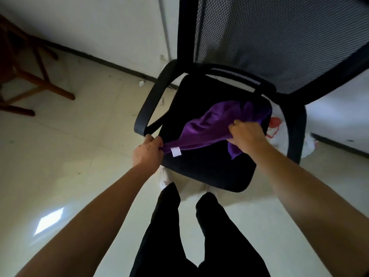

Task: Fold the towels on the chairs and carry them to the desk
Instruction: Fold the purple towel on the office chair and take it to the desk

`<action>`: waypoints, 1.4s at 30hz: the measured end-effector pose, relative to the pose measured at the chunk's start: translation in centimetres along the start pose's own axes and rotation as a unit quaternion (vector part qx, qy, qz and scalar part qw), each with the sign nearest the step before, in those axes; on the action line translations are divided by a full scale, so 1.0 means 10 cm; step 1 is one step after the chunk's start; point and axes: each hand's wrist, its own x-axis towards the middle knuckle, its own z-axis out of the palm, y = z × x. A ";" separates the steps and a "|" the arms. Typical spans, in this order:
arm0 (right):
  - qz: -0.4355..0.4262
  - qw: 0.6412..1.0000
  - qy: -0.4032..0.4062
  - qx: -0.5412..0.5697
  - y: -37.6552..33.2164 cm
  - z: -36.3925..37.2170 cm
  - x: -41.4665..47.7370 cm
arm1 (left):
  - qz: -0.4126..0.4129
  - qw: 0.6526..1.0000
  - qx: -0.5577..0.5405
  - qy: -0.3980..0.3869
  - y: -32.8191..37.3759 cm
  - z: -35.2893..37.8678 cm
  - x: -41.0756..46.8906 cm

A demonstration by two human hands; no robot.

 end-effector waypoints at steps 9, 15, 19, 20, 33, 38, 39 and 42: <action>0.112 0.912 0.210 0.333 0.87 -1.55 -1.14 | -0.031 0.927 -0.301 0.222 0.98 -1.70 -0.73; 0.113 0.828 0.389 0.386 1.10 -2.38 -1.93 | 0.046 0.828 -0.476 0.291 1.57 -2.69 -1.04; 0.109 0.806 0.459 0.358 1.10 -2.69 -2.54 | 0.136 0.799 -0.475 0.343 1.74 -3.16 -1.42; 0.111 0.808 0.465 0.344 1.07 -2.72 -2.62 | 0.151 0.796 -0.470 0.350 1.72 -3.23 -1.49; 0.186 0.720 0.590 0.315 -0.04 -2.65 -3.79 | 0.271 0.791 -0.403 0.373 0.83 -3.42 -2.33; 0.206 0.673 0.612 0.360 -0.37 -2.68 -4.08 | 0.285 0.763 -0.460 0.354 0.74 -3.48 -2.67; 0.211 0.665 0.623 0.355 -0.41 -2.70 -4.13 | 0.288 0.757 -0.472 0.349 0.72 -3.50 -2.72; 0.229 0.647 0.639 0.346 -0.49 -2.75 -4.27 | 0.289 0.749 -0.498 0.327 0.69 -3.53 -2.79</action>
